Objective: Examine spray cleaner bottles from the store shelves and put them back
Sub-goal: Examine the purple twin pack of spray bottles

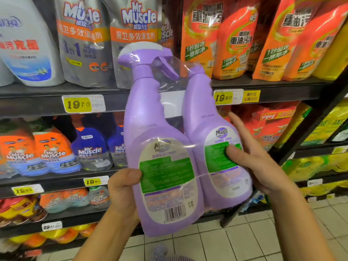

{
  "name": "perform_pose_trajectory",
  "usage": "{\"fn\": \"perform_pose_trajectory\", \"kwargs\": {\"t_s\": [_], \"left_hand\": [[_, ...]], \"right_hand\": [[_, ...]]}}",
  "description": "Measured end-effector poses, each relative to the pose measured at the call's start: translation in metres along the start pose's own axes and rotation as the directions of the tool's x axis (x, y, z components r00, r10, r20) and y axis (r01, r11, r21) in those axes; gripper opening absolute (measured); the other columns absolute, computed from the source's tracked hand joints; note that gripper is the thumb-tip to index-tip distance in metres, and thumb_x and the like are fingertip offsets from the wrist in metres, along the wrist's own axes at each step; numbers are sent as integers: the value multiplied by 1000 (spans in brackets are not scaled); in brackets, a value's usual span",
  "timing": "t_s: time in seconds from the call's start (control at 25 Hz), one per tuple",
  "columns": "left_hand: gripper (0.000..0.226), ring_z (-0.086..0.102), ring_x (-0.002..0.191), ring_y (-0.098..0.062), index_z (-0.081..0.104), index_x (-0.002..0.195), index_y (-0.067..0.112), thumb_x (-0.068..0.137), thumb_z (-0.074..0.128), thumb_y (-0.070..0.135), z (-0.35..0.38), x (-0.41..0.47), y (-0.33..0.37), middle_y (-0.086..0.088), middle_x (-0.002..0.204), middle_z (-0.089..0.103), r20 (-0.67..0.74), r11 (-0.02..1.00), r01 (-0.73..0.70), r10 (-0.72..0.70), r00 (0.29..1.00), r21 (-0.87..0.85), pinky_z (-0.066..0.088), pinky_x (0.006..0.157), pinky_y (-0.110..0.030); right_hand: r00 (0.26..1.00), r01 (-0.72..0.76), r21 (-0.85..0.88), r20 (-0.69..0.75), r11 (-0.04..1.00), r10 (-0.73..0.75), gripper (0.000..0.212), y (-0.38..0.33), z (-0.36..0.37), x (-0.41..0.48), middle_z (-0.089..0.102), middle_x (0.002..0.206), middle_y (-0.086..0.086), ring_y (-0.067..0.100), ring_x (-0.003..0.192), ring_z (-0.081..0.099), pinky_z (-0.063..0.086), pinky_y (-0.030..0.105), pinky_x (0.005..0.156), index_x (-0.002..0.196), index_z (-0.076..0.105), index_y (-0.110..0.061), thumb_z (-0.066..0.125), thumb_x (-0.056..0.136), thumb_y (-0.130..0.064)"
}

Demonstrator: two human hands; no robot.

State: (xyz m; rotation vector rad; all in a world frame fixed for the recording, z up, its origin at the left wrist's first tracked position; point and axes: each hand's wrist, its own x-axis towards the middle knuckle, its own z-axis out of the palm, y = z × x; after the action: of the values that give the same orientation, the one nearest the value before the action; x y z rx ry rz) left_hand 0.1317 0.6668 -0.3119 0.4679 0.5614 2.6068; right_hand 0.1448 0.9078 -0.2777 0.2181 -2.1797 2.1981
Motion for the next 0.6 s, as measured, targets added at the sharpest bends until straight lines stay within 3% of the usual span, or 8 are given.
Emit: {"fn": "perform_pose_trajectory", "kwargs": {"t_s": [0.08, 0.2, 0.28, 0.44, 0.6], "left_hand": [[39, 58, 112, -44, 57, 117, -17, 83, 52, 3, 0, 6, -5, -35, 117, 60, 45, 998, 57, -55, 997, -39, 42, 100, -48], [40, 73, 83, -28, 78, 88, 3, 55, 80, 27, 8, 9, -1, -16, 89, 75, -90, 991, 76, -67, 994, 106, 59, 73, -38], [37, 74, 71, -22, 80, 76, 13, 47, 76, 36, 14, 12, 3, -8, 79, 76, -256, 956, 139, -71, 964, 257, 58, 59, -32], [33, 74, 78, -24, 79, 85, 17, 61, 70, 38, 14, 13, 6, -11, 90, 76, -417, 863, 254, -56, 907, 437, 57, 57, -30], [48, 74, 74, -24, 74, 96, 10, 54, 75, 34, 18, 13, -4, -14, 90, 75, -454, 805, 267, 4, 891, 531, 56, 54, -28]], "right_hand": [[991, -123, 320, 90, 939, 99, 70, 13, 4, -2, 75, 102, 3, 18, 89, 73, 57, 26, 67, 114, 69, -24, 92, 50, -39], [991, -130, 415, 74, 900, 110, 46, 20, 10, -3, 75, 87, 11, 24, 75, 73, 57, 31, 63, 96, 76, -15, 90, 54, -28], [990, -133, 444, 14, 886, 142, 39, 22, 11, -4, 75, 86, 11, 24, 73, 73, 57, 31, 62, 93, 77, -13, 86, 57, -25], [975, -129, 409, -113, 903, 191, 43, 22, 8, -12, 74, 89, 16, 29, 72, 73, 57, 35, 58, 100, 73, -8, 83, 62, -22], [966, -155, 348, -142, 925, 216, 50, 18, 5, -17, 74, 93, 19, 32, 75, 72, 57, 40, 61, 104, 70, -4, 81, 61, -26]]}}
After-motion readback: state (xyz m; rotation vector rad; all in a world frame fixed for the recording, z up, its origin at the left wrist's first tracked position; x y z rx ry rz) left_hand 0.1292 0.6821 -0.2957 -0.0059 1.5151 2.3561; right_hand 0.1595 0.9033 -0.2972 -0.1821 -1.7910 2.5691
